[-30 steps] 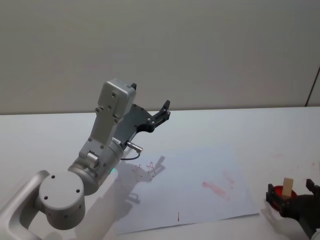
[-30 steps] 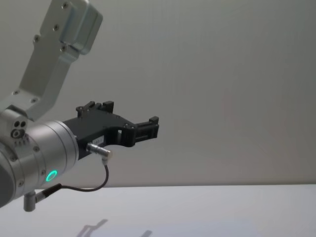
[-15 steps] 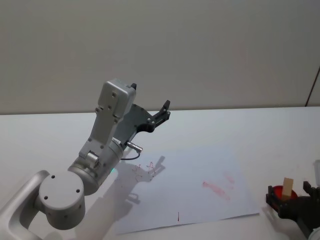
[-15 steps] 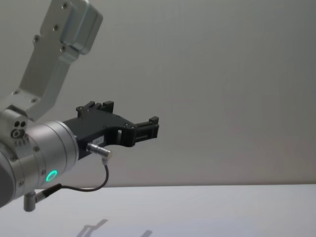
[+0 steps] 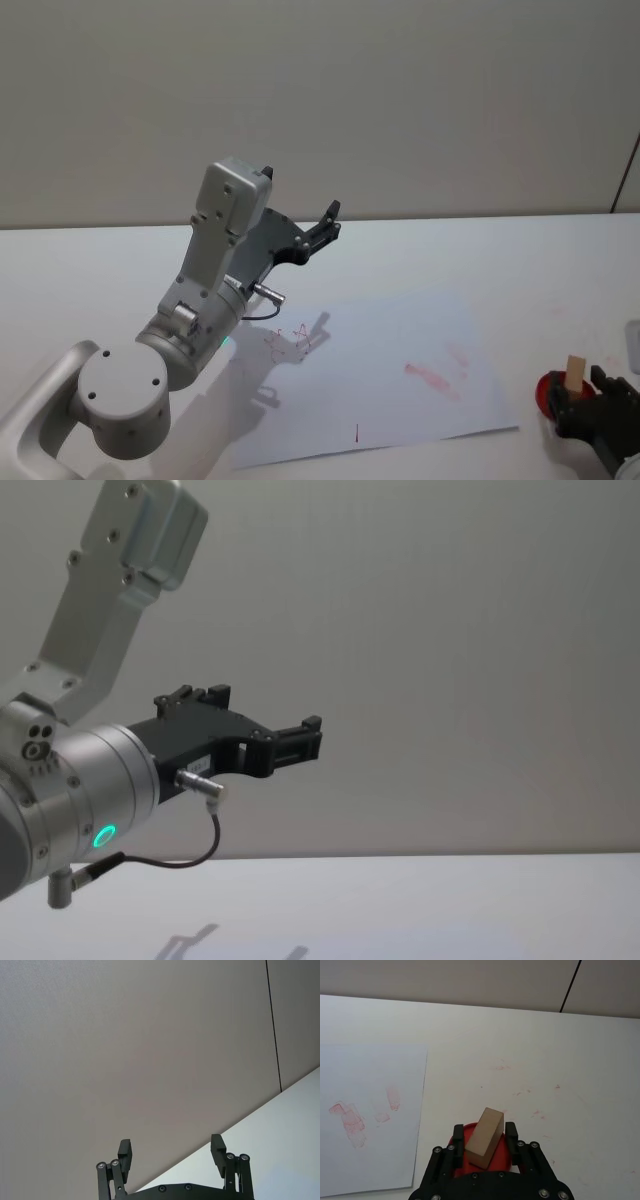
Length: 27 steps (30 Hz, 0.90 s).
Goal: Use the one hand to pick up the stamp and affix it onto the A4 paper.
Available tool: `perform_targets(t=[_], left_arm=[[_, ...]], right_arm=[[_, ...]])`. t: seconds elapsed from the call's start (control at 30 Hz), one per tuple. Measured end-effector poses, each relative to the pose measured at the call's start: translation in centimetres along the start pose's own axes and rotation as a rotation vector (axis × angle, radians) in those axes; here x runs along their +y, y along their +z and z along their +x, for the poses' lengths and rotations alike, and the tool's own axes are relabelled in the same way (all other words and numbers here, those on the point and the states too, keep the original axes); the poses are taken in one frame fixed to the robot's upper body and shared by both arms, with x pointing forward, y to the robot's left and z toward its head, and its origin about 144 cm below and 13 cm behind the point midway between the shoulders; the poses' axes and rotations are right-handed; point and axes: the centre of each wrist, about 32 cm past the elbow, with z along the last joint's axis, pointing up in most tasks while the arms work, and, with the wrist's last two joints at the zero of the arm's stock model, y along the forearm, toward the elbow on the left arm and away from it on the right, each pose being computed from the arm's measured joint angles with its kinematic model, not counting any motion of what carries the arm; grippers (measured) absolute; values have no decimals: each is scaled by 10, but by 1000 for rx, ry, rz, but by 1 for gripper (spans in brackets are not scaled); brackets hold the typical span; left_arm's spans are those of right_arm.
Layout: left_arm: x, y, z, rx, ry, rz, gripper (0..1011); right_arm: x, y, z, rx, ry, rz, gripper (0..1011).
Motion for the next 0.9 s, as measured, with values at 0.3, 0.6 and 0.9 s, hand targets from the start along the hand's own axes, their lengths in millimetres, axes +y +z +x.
perform_targets(t=[0.3,0.6,0.9], left_arm=[[0,0,0,0,0,0,1001],[0,0,0,0,0,0,1001],[0,0,0,0,0,0,1001]], right_arm=[[0,0,0,0,0,-2,244],[1,1,0,-6,5,3,214],[6,11,2,-41,52,76,214]])
